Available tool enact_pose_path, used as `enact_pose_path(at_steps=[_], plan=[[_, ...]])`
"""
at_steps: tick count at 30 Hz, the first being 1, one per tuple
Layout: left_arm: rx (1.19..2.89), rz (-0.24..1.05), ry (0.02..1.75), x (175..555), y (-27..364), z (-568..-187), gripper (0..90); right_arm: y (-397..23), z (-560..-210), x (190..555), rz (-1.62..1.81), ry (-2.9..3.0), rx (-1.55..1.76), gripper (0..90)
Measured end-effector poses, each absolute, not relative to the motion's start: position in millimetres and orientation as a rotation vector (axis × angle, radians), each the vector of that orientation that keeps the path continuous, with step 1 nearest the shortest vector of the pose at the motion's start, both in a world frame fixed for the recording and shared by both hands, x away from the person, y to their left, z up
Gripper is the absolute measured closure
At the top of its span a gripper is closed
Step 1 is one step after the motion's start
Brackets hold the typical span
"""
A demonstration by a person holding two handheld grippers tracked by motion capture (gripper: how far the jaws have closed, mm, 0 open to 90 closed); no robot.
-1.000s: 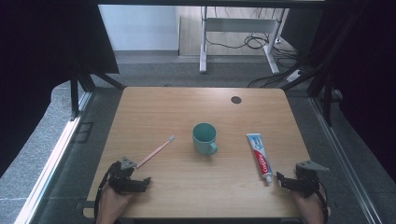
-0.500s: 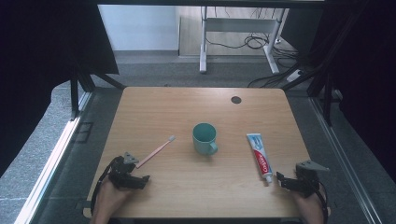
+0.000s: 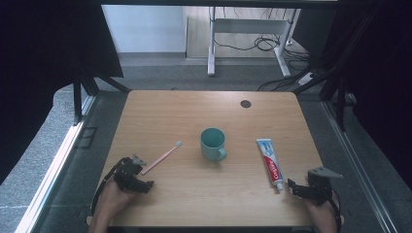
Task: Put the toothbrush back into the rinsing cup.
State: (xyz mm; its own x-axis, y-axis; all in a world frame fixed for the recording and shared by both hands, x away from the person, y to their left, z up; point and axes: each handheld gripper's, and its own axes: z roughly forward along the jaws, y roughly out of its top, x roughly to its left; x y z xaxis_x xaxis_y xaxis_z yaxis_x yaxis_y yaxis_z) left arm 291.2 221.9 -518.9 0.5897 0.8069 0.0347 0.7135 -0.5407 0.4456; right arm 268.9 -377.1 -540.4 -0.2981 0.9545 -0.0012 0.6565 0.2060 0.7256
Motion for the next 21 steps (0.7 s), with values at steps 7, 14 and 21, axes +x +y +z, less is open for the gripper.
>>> enact_pose_path(at_steps=[7,14,21], plan=[[2.461,0.31,1.235,296,222,-517,14.2,-377,-540,269,0.872,2.032,1.493,12.4],[2.502,0.282,1.222,305,220,-509,15.0,-377,-540,269,0.873,2.034,1.492,12.4],[2.552,0.276,1.195,316,215,-504,16.8,-377,-540,269,0.873,2.033,1.493,12.4]])
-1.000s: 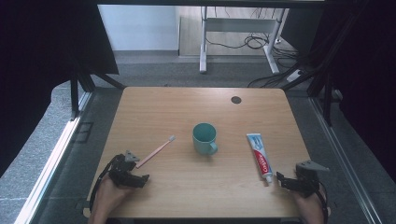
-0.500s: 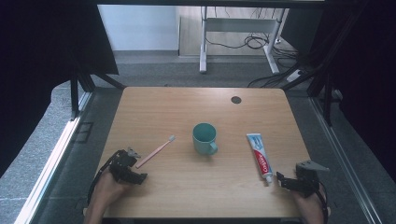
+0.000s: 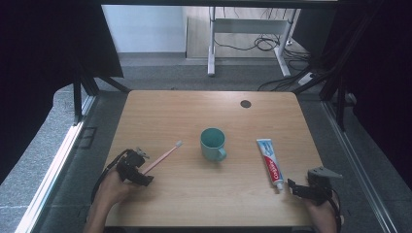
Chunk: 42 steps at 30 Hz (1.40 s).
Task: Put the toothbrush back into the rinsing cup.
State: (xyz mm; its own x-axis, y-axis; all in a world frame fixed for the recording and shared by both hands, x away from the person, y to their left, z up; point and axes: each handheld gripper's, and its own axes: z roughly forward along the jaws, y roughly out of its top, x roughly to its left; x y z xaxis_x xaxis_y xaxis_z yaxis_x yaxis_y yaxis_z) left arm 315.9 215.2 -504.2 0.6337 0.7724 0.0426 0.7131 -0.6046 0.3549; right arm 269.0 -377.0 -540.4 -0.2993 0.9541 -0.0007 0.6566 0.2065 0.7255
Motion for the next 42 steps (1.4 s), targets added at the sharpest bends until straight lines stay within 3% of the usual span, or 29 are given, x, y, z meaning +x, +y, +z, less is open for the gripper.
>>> enact_pose_path(at_steps=[42], plan=[[2.721,0.121,1.11,377,186,-489,48.3,-377,-540,269,0.877,2.039,1.487,12.5]])
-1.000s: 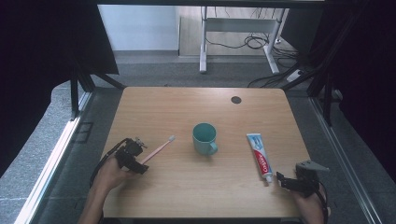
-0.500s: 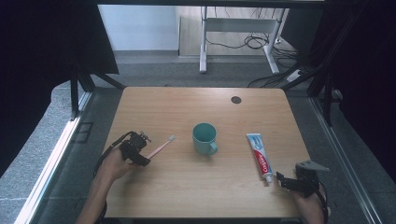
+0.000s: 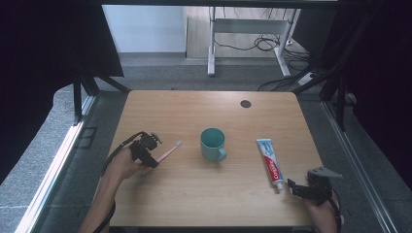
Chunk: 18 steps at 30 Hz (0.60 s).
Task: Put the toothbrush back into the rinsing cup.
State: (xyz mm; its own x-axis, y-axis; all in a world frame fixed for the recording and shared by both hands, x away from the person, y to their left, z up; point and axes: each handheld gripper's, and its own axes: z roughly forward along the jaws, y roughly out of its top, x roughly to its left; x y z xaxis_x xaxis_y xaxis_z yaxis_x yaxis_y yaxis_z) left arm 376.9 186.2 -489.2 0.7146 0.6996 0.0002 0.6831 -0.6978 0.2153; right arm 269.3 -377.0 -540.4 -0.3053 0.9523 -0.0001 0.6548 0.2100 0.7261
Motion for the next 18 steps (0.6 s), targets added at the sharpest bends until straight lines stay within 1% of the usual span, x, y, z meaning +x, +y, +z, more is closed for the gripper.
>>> enact_pose_path(at_steps=[4,10,14,18], plan=[[2.745,0.102,1.084,382,181,-490,51.8,-377,-540,269,0.878,2.039,1.486,12.5],[2.777,0.076,1.036,391,173,-489,60.6,-377,-540,270,0.878,2.04,1.484,12.5],[2.787,0.069,1.03,394,169,-490,64.1,-377,-540,270,0.878,2.041,1.482,12.5],[2.807,0.031,1.006,401,167,-489,65.9,-377,-541,270,0.878,2.042,1.481,12.5]])
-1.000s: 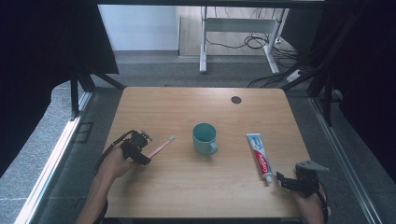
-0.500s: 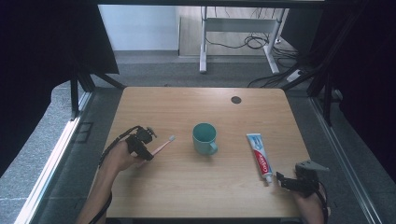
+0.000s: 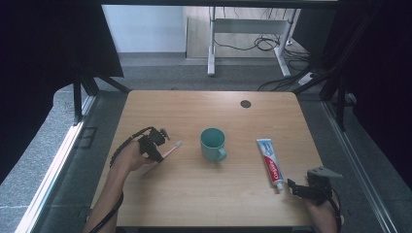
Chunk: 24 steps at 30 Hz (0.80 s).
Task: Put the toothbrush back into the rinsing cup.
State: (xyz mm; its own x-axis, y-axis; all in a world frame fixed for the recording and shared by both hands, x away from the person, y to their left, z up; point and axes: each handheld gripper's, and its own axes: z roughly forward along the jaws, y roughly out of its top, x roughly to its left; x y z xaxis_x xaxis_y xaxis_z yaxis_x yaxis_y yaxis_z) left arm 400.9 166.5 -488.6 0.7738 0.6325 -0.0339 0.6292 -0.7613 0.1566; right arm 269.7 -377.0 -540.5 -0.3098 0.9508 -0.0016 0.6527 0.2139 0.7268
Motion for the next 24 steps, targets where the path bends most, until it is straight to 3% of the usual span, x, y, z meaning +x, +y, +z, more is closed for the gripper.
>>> enact_pose_path(at_steps=[11,24], plan=[[2.836,-0.028,1.034,415,159,-495,66.9,-377,-540,270,0.88,2.043,1.48,12.5],[2.886,-0.062,1.078,423,152,-500,74.7,-377,-540,270,0.881,2.047,1.477,12.5]])
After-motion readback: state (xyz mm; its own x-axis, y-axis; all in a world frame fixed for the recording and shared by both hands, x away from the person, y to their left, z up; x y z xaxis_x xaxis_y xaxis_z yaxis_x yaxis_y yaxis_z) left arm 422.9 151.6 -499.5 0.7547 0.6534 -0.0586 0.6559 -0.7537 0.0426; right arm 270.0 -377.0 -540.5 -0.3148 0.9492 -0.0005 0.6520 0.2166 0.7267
